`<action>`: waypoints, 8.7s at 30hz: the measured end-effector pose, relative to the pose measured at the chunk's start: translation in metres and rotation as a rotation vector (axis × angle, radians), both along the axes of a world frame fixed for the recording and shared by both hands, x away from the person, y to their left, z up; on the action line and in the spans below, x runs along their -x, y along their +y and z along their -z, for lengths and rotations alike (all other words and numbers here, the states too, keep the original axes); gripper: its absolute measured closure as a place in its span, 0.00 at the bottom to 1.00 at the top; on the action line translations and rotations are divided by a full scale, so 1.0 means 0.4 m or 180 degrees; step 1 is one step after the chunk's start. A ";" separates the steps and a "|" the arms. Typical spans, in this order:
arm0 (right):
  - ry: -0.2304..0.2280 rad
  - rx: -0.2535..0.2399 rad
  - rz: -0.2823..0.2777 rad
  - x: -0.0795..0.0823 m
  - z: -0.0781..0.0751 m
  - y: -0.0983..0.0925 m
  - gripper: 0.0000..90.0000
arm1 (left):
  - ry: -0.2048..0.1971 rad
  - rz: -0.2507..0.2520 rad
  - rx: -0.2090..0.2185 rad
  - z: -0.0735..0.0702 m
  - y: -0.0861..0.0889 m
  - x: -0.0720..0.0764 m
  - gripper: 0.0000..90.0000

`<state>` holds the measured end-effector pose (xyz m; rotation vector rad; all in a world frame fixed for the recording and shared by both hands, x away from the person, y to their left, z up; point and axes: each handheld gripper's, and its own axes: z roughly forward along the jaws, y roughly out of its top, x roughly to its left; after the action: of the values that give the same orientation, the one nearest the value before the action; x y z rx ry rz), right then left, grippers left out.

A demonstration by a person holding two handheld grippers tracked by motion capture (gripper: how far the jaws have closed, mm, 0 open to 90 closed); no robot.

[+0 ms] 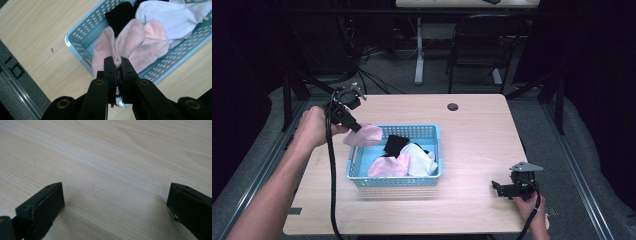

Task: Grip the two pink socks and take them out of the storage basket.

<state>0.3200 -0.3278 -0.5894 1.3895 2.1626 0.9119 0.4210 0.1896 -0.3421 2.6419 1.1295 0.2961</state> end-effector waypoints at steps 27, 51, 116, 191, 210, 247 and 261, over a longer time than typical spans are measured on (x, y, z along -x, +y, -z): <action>0.0000 0.0003 0.0003 0.000 0.000 0.000 0.01 | 0.0023 -0.0519 0.0008 -0.015 0.191 -0.008 0.95; -0.0001 0.0001 0.0006 0.000 0.000 0.000 0.01 | 0.0258 -0.0942 -0.0003 0.137 0.319 -0.040 0.95; 0.0008 0.0009 -0.0002 0.000 -0.001 0.000 0.01 | 0.0123 -0.0953 0.0535 0.219 0.298 0.017 0.05; 0.0002 0.0008 -0.0015 0.000 -0.001 -0.001 0.01 | 0.0448 0.0218 0.0603 0.313 -0.116 -0.024 0.94; 0.0001 0.0005 -0.0013 0.000 -0.001 0.000 0.02 | 0.0327 0.0273 0.0562 0.223 -0.108 -0.027 0.94; -0.0001 0.0005 -0.0012 0.000 -0.001 0.000 0.02 | 0.0026 0.0060 0.0609 0.059 0.013 -0.018 0.94; 0.0000 0.0005 -0.0008 0.000 -0.001 0.000 0.02 | 0.0003 -0.0529 0.0608 0.084 0.186 -0.052 0.94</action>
<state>0.3200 -0.3277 -0.5891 1.3865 2.1651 0.9108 0.4417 0.2642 -0.3756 2.3887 1.3112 0.2065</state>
